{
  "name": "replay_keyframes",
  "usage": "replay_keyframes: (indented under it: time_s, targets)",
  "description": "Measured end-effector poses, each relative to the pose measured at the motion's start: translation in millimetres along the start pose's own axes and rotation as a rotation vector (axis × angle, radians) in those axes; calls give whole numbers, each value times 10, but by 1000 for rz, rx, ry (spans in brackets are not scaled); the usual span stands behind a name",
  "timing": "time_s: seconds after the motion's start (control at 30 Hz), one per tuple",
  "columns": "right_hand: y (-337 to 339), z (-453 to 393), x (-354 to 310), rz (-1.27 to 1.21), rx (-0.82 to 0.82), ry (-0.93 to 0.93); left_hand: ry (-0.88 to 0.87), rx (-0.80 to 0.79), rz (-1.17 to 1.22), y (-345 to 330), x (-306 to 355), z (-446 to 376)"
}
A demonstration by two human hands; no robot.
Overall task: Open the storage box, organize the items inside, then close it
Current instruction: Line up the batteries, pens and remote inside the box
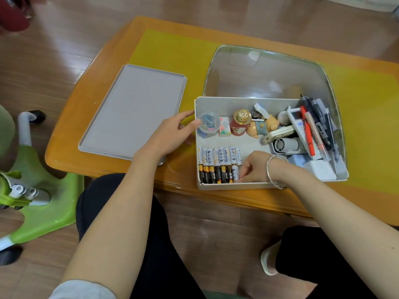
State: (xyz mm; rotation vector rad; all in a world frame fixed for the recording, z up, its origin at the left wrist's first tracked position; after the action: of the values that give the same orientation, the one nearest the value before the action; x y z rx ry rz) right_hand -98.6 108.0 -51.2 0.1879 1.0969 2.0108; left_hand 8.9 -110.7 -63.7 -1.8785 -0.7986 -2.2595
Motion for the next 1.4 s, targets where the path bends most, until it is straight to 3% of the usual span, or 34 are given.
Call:
replay_keyframes:
  time_s: [0.13,0.4,0.73,1.13,1.4]
  targets:
    - [129,22,107,49,28,-1,7,32,37,-33,-28,2]
    - [283,126,331,408,-11,-147,9,118,-57,-142,-68,-36]
    - [213,82,233,547,-93,-215,18,151,-79,-172,-94,-70]
    - [321,308,457,317,77,-224,28,122,-56,-145,-30,-64]
    - [305,358,584,335,40,-224,33,124,-46,-140,-46,-75]
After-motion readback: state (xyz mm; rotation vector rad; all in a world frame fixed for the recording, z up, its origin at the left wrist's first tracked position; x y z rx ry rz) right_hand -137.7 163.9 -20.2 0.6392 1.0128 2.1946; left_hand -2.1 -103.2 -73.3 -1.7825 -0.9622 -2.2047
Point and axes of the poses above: each hand's wrist, its own z-axis away from the middle knuckle, its own y-axis out of the back of the hand, x = y × z, the point moved 2 cm from there along -z, towards the middle knuckle, and after that the axes turned 10 degrees about z, right-handed, at the moved point
